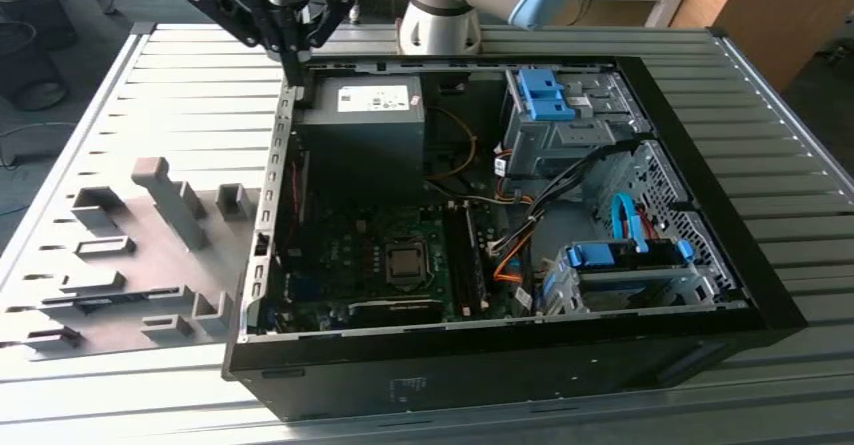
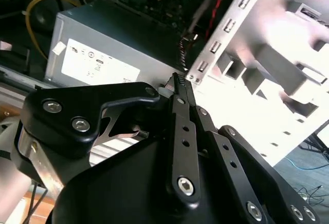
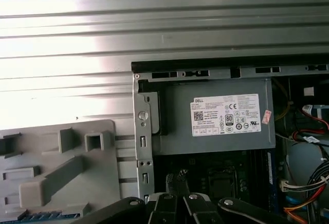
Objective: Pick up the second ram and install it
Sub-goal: 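Reach for the second ram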
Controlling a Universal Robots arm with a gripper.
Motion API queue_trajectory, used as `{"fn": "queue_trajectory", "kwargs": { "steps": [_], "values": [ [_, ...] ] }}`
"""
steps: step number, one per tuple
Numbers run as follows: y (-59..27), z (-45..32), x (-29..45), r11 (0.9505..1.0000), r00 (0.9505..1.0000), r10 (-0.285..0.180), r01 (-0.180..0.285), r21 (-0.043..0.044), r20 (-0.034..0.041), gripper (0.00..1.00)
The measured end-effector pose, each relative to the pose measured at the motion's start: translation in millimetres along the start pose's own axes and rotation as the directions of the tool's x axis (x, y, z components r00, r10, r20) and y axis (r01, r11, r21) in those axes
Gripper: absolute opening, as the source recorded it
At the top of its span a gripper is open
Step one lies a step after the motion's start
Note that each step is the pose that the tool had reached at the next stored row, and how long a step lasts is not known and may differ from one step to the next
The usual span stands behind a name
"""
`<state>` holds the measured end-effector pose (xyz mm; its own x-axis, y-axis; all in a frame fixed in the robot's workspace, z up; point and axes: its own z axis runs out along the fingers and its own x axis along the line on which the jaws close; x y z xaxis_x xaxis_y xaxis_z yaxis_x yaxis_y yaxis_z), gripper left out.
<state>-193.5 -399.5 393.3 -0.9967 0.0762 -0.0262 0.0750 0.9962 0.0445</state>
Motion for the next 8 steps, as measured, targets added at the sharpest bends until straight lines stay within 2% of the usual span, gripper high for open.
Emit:
{"fn": "queue_trajectory", "kwargs": {
  "steps": [8],
  "values": [
    [-1.1, -0.5, 15.2, 1.0000, 1.0000, 0.000, 0.000, 0.0001, 0.0000, 0.11]
  ]
}}
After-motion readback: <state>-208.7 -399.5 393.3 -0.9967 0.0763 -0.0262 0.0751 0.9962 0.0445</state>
